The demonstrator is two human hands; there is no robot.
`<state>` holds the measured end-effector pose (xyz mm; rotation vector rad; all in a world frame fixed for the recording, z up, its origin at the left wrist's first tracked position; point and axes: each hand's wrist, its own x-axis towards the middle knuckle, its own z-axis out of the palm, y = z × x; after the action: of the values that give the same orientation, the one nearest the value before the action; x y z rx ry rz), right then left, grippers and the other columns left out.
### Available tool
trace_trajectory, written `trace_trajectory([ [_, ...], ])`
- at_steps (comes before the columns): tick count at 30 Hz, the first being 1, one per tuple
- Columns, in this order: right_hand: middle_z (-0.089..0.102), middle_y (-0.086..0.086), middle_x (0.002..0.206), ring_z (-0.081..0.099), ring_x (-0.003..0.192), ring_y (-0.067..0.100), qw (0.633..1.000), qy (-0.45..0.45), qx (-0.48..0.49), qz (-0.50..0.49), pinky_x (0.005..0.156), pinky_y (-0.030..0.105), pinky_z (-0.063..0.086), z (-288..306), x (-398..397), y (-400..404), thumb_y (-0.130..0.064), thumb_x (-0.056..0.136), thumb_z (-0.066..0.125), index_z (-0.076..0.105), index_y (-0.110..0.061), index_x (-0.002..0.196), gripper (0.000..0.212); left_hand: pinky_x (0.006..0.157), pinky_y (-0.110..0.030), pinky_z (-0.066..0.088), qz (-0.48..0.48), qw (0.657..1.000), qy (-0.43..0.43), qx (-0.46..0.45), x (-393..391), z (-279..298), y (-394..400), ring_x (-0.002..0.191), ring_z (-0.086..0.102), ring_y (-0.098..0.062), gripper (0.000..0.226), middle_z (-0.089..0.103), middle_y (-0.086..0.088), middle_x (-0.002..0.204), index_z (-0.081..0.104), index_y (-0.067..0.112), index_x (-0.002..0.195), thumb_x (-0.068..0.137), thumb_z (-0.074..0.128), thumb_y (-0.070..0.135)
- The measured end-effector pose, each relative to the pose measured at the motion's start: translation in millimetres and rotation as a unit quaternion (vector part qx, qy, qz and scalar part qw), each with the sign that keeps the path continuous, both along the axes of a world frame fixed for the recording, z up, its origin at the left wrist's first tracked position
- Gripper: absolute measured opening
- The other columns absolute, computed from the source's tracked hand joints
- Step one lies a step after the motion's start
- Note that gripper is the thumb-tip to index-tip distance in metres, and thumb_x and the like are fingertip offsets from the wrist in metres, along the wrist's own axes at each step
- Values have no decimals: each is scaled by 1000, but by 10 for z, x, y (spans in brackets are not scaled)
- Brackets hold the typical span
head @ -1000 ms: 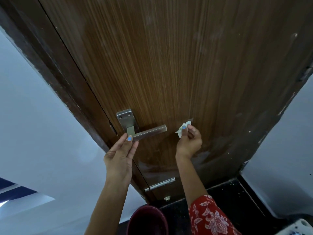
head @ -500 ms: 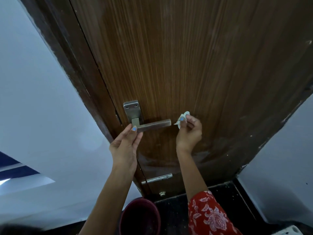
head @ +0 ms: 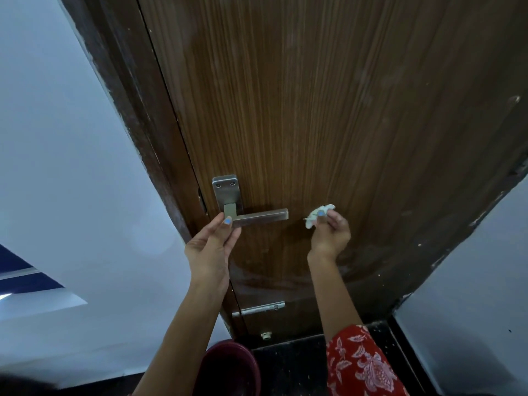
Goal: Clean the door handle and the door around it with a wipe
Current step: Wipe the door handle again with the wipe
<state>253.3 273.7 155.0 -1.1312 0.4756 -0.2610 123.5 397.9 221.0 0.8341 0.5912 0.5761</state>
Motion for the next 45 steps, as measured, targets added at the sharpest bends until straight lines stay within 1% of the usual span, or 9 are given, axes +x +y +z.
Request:
trace_trajectory([
  [3, 61, 7, 109, 62, 95, 13, 998, 12, -16, -66, 86, 27, 53, 66, 101, -69, -2, 87, 61, 58, -16, 98, 18, 81, -30, 57, -14, 999, 16, 24, -21, 15, 19, 103, 66, -27, 25, 68, -16, 108, 62, 0, 111, 86, 60, 1],
  [6, 51, 5, 111, 55, 90, 6, 967, -137, -208, -51, 79, 8, 47, 121, -98, 140, 1, 86, 58, 61, -6, 104, 20, 83, -33, 57, -32, 997, 42, 48, -33, 47, 51, 99, 67, -27, 26, 68, -15, 107, 63, 2, 112, 86, 62, 4],
  [11, 57, 5, 108, 58, 95, 13, 783, -339, -504, 134, 81, 25, 52, -316, -404, 395, -10, 86, 58, 65, -11, 101, 17, 89, -37, 53, -54, 993, 67, 76, -60, 52, 87, 100, 67, -25, 23, 69, -12, 109, 64, 7, 112, 91, 58, 9],
  [13, 59, 5, 105, 60, 91, 11, 752, -349, -532, 174, 77, 27, 55, -449, -376, 358, -10, 85, 60, 67, -13, 99, 16, 92, -36, 51, -76, 993, 65, 63, -135, 11, 125, 101, 67, -23, 25, 69, -11, 111, 62, 7, 117, 96, 49, 9],
  [18, 59, 5, 99, 59, 82, 9, 855, -293, -412, 115, 71, 22, 54, -208, -400, 409, -4, 83, 66, 66, -6, 91, 8, 90, -33, 50, -67, 996, 64, 16, -380, -113, 167, 104, 66, -23, 25, 69, -9, 111, 59, 6, 116, 98, 44, 15],
  [27, 59, 5, 106, 59, 89, 6, 803, -367, -431, 187, 77, 21, 54, -416, -498, 626, -11, 87, 60, 68, -9, 100, 15, 89, -34, 51, -45, 996, 83, 4, -514, -41, 319, 102, 66, -25, 25, 70, -8, 108, 62, 10, 109, 99, 41, 19],
  [32, 57, 5, 102, 62, 82, 11, 876, -284, -363, 143, 73, 17, 53, -428, -603, 775, -3, 86, 62, 66, -7, 98, 14, 88, -34, 51, -54, 993, 98, 23, -587, 0, 430, 101, 67, -24, 26, 71, -6, 106, 63, 13, 103, 100, 39, 20],
  [38, 62, 5, 96, 65, 81, 14, 847, -286, -394, 214, 71, 9, 51, -462, -913, 1142, -4, 85, 64, 68, -10, 94, 11, 84, -34, 52, -61, 992, 108, 26, -692, -32, 591, 95, 69, -24, 26, 73, -5, 101, 65, 11, 102, 99, 40, 19],
  [45, 52, 14, 110, 58, 94, 9, 922, -316, -224, -5, 78, 18, 50, 94, -1262, 958, 4, 89, 54, 50, -8, 111, 25, 83, -33, 52, -57, 991, 100, 61, -755, -52, 857, 94, 69, -22, 26, 73, -3, 99, 66, 13, 101, 98, 41, 21],
])
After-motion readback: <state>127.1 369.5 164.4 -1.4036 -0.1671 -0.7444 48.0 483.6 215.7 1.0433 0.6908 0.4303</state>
